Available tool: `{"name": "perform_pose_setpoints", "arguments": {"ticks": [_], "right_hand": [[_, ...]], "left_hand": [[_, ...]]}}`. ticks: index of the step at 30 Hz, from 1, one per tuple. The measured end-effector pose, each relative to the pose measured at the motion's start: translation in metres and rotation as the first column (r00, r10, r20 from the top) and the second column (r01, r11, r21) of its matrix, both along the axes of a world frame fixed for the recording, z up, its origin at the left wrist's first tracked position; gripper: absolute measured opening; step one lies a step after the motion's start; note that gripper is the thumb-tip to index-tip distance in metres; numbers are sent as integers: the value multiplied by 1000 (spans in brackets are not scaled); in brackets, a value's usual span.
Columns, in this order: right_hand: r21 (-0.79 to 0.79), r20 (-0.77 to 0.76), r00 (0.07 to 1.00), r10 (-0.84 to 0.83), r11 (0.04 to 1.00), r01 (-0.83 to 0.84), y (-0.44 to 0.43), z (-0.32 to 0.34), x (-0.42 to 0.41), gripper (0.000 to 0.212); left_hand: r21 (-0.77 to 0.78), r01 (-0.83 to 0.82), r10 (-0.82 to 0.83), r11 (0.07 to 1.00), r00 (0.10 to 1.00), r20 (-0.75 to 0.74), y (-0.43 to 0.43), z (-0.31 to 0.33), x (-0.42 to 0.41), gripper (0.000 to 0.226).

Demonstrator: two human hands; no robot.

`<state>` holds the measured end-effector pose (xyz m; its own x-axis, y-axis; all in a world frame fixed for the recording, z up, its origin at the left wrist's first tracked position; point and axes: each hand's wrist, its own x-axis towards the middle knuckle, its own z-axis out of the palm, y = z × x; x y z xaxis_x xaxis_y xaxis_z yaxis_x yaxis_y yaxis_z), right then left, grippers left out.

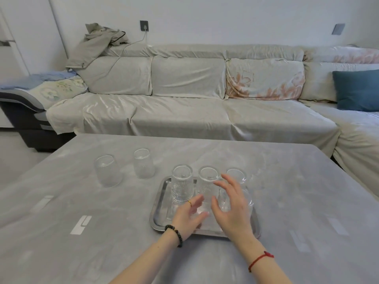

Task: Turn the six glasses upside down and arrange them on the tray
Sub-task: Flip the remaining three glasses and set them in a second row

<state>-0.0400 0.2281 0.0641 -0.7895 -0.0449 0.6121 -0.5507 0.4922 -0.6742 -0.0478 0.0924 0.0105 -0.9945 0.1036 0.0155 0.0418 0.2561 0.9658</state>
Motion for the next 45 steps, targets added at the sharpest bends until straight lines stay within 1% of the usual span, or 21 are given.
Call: {"name": "perform_pose_setpoints", "arguments": {"ticks": [2, 4, 6, 8, 10, 11, 14, 17, 24, 27, 29, 32, 35, 37, 41, 45], "right_hand": [[-32, 51, 991, 126, 992, -125, -33, 7, -4, 34], [-115, 180, 950, 254, 965, -237, -68, 11, -10, 37], [-188, 329, 873, 360, 931, -313, -101, 11, -19, 41], [-252, 439, 791, 426, 904, -347, -129, 8, -32, 45], [-273, 511, 738, 442, 897, -348, -154, 7, -51, 57], [-258, 542, 723, 429, 903, -342, -165, 6, -61, 65], [-168, 606, 715, 348, 935, -313, -193, 0, -98, 80], [-113, 606, 733, 308, 946, -304, -216, -9, -132, 86], [-81, 616, 746, 252, 963, -258, -253, -30, -187, 98], [-71, 608, 769, 197, 978, -195, -257, -31, -190, 92], [-101, 568, 798, 204, 979, -178, -252, -29, -177, 83], [-187, 492, 832, 256, 965, -186, -238, -21, -142, 69], [-283, 432, 851, 297, 941, -184, -214, -10, -100, 68], [-290, 401, 867, 296, 939, -186, -194, -5, -72, 68], [-266, 377, 886, 270, 948, -176, -146, 0, -28, 64], [-221, 386, 907, 168, 972, -86, -97, -1, -11, 68]], "left_hand": [[30, -86, 87, 996, 996, -29, -31, 6, 4, 45], [76, -196, 199, 978, 979, -38, -64, 14, 3, 40], [111, -306, 311, 946, 950, -31, -97, 23, -1, 38], [90, -382, 385, 920, 923, -19, -126, 29, -11, 43], [58, -412, 413, 909, 911, 1, -151, 31, -25, 52], [51, -420, 420, 906, 907, 10, -161, 31, -32, 56], [45, -444, 442, 895, 896, 46, -183, 25, -53, 67], [40, -442, 438, 896, 895, 82, -198, 13, -76, 75], [39, -409, 403, 912, 909, 103, -208, -10, -109, 84], [35, -395, 390, 918, 916, 95, -210, -15, -107, 87], [21, -389, 387, 921, 919, 70, -208, -14, -101, 91], [23, -368, 369, 930, 928, -53, -200, -5, -83, 93], [64, -360, 365, 931, 915, -169, -185, 8, -58, 89], [76, -339, 347, 938, 912, -220, -168, 14, -39, 83], [83, -275, 288, 958, 927, -241, -123, 15, -6, 74], [83, -183, 197, 980, 961, -197, -72, 15, 5, 73]]}}
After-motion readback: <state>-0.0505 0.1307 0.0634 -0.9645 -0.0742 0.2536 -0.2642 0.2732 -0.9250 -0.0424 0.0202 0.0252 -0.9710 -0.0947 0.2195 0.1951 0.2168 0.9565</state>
